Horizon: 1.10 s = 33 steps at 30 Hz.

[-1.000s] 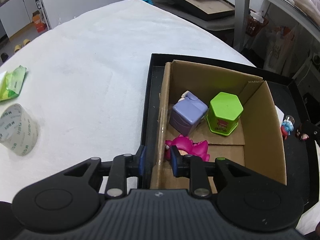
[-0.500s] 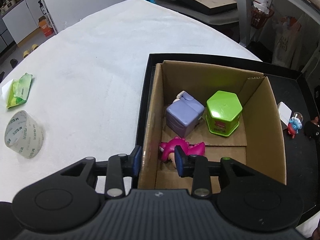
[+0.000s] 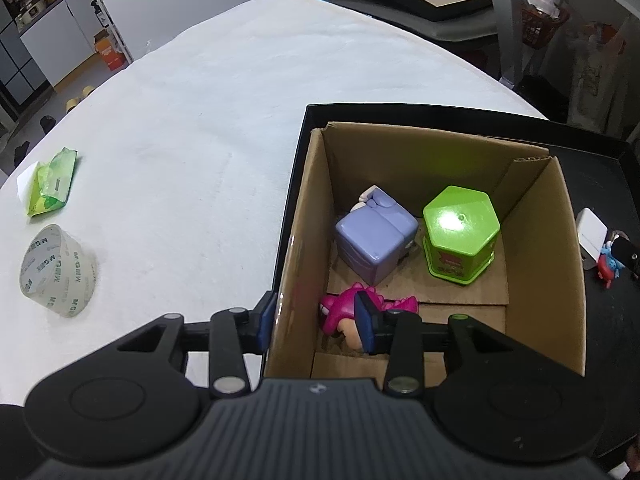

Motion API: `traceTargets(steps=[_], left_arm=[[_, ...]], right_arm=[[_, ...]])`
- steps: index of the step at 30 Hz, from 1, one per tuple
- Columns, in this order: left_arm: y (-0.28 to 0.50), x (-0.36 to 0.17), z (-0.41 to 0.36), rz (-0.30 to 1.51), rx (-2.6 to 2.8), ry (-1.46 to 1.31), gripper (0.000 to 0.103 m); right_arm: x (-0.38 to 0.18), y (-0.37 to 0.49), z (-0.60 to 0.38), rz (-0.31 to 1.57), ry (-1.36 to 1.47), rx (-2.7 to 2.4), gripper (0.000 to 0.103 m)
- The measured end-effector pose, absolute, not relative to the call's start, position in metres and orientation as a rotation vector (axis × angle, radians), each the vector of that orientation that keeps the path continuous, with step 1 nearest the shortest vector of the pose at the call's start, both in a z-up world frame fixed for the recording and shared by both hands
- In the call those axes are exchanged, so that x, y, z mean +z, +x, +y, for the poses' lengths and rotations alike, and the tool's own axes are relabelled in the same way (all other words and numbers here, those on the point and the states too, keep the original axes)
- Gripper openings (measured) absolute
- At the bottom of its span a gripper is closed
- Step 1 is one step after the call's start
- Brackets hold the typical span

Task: Organize rigid objects
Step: 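Move the right gripper back toward the remaining toys on the tray, then grasp the blue figurine with the beer mug using the right gripper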

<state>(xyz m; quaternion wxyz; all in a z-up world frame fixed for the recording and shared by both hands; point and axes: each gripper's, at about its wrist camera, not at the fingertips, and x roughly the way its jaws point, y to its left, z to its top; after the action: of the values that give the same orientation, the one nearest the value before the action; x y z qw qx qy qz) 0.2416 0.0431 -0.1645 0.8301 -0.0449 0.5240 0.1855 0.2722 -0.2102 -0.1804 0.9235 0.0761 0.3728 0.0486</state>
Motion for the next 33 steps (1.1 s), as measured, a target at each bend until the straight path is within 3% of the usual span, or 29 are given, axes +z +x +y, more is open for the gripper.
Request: traceTargets(steps=[8, 10, 16, 25, 26, 33], left_arm=[[0.244, -0.166, 0.040, 1.122, 0.401, -0.083, 0.040], [0.243, -0.165, 0.040, 1.121, 0.400, -0.079, 0.040], [0.237, -0.163, 0.041, 1.118, 0.387, -0.090, 0.040], [0.230, -0.162, 0.044, 1.109, 0.370, -0.105, 0.040], [0.229, -0.162, 0.044, 1.108, 0.368, -0.107, 0.040], [0.226, -0.162, 0.048, 1.104, 0.356, -0.112, 0.040]], right_arm=[[-0.199, 0.297, -0.221, 0.827, 0.229, 0.091, 0.076], [-0.203, 0.301, -0.218, 0.842, 0.221, 0.084, 0.070], [-0.209, 0.309, -0.207, 0.850, 0.222, 0.105, 0.069], [-0.203, 0.297, -0.206, 0.892, 0.219, 0.168, 0.044], [-0.202, 0.296, -0.209, 0.896, 0.234, 0.162, 0.037], [-0.201, 0.290, -0.216, 0.895, 0.204, 0.091, 0.033]])
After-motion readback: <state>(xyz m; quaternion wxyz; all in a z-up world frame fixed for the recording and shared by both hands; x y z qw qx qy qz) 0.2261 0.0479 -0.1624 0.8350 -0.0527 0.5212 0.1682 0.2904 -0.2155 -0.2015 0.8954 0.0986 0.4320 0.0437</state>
